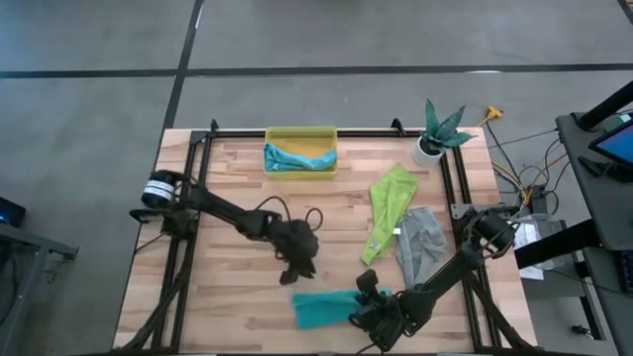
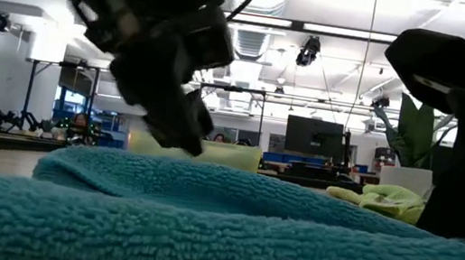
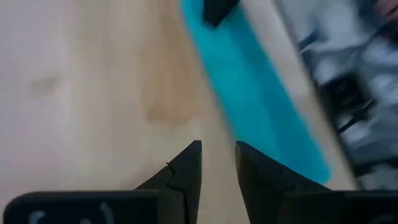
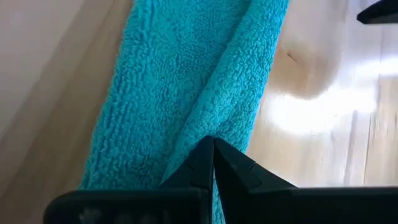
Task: Roll microfiber towels into tight, uniform cylinder then place into a basket
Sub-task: Roll the light blue towel
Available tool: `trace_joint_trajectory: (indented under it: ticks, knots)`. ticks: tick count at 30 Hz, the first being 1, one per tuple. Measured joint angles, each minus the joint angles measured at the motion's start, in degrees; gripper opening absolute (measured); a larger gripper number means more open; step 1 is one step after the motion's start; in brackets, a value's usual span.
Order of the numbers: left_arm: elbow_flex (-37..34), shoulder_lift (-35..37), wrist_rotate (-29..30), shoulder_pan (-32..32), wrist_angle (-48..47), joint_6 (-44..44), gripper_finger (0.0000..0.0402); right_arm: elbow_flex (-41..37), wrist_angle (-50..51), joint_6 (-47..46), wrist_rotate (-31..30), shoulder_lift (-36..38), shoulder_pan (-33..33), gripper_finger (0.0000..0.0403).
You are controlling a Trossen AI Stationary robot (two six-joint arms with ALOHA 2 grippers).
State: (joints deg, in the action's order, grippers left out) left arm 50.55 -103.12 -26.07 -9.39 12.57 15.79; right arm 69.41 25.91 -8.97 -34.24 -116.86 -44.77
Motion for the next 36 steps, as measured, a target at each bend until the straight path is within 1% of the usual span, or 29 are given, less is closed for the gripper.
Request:
trace_joint_trajectory:
  ticks: [2,5,7,9,12,18,21,27,33,36]
  knots:
    - [1.05,-2.74,-1.82,0.03,2.59,2.62,0.0082,0.00,0.44,0.32,-1.29,-0.46,-0.01,0.0009]
    - [4.00,-6.92,-4.17,-0.56,1.84,6.00,0.0082,0.14,1.45,1.41,-4.79,-2.08,-0.22,0.0008]
    - [5.75,-9.28,-4.93,-1.08,0.66,7.97,0.0082,0.82,2.40,1.91,-5.87,-3.49,-0.33,0.0009]
    - [7.72,-11.29,-4.52,-1.48,-0.76,8.78,0.0082,1.78,3.67,1.95,-6.86,-4.67,-0.49,0.0008]
    - [10.23,-12.91,-4.89,-1.59,-5.25,8.89,0.0082,3.15,5.26,2.25,-7.44,-5.57,-0.52,0.0009]
    - [11.52,-12.30,-5.52,-2.13,-7.21,9.74,0.0082,6.54,10.40,0.24,-8.68,-6.48,-0.55,0.0009]
    - [12.49,-12.34,-8.54,-2.88,-7.65,11.29,0.0082,7.67,12.62,-1.41,-8.85,-6.57,-0.55,0.0008]
    - [12.80,-12.34,-14.22,-4.09,-7.17,12.20,0.0082,7.58,12.91,-2.87,-8.87,-6.55,-0.52,0.0009]
    - [13.55,-12.30,-16.09,-3.20,-6.89,12.28,0.0082,7.22,12.83,-3.19,-8.03,-6.80,-0.44,0.0008]
    - [13.61,-12.32,-18.34,-2.84,-4.21,12.80,0.0083,7.13,12.93,-3.85,-7.85,-6.79,-0.44,0.0009]
